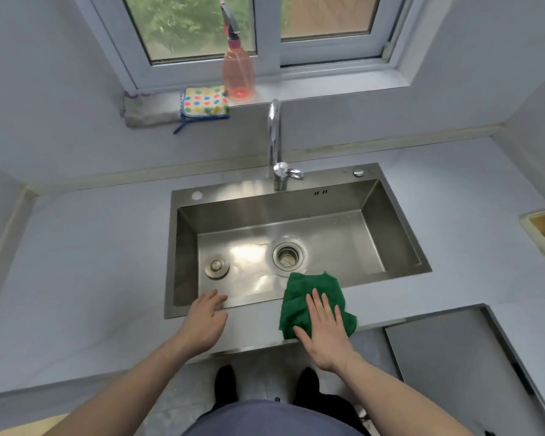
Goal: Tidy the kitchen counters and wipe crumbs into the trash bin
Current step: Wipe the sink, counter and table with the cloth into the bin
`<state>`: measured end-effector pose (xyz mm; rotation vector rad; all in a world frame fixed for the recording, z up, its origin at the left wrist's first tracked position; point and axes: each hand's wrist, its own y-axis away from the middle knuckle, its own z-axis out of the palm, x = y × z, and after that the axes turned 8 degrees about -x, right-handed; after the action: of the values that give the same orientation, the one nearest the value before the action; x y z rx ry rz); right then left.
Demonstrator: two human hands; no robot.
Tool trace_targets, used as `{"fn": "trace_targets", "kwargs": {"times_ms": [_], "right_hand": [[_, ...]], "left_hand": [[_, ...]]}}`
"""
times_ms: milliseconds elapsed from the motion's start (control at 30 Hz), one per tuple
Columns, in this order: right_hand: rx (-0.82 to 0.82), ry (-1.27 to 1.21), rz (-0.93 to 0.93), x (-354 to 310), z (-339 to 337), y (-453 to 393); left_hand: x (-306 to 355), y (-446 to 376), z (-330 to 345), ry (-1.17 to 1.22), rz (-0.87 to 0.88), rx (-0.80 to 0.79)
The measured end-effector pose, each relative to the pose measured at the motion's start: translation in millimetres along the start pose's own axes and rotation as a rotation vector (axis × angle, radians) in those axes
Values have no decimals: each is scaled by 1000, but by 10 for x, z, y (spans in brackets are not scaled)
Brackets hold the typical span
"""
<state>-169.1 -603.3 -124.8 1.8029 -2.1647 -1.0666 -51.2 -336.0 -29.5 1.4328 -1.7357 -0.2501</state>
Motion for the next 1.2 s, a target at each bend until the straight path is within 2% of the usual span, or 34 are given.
{"fn": "trace_targets", "kwargs": {"times_ms": [167, 333, 500, 567, 700, 800, 933, 1200], "right_hand": [[41, -54, 119, 845, -324, 204], [92, -121, 279, 1729, -708, 322], [83, -168, 404, 2116, -958, 294], [82, -139, 359, 1976, -911, 251], [34, 58, 81, 1479, -642, 149], [16, 108, 28, 1416, -579, 87], [94, 18, 188, 1932, -775, 172], [173, -217, 551, 3175, -1214, 432]], "left_hand": [[174, -181, 228, -90, 11, -8], [529, -432, 386, -277, 63, -68], [820, -530, 521, -485, 107, -148], [925, -532, 593, -564, 120, -183], [1133, -534, 718, -715, 151, -263], [1345, -581, 798, -787, 171, -342], [1547, -713, 849, -941, 221, -406], [1692, -865, 984, -1219, 349, -430]]}}
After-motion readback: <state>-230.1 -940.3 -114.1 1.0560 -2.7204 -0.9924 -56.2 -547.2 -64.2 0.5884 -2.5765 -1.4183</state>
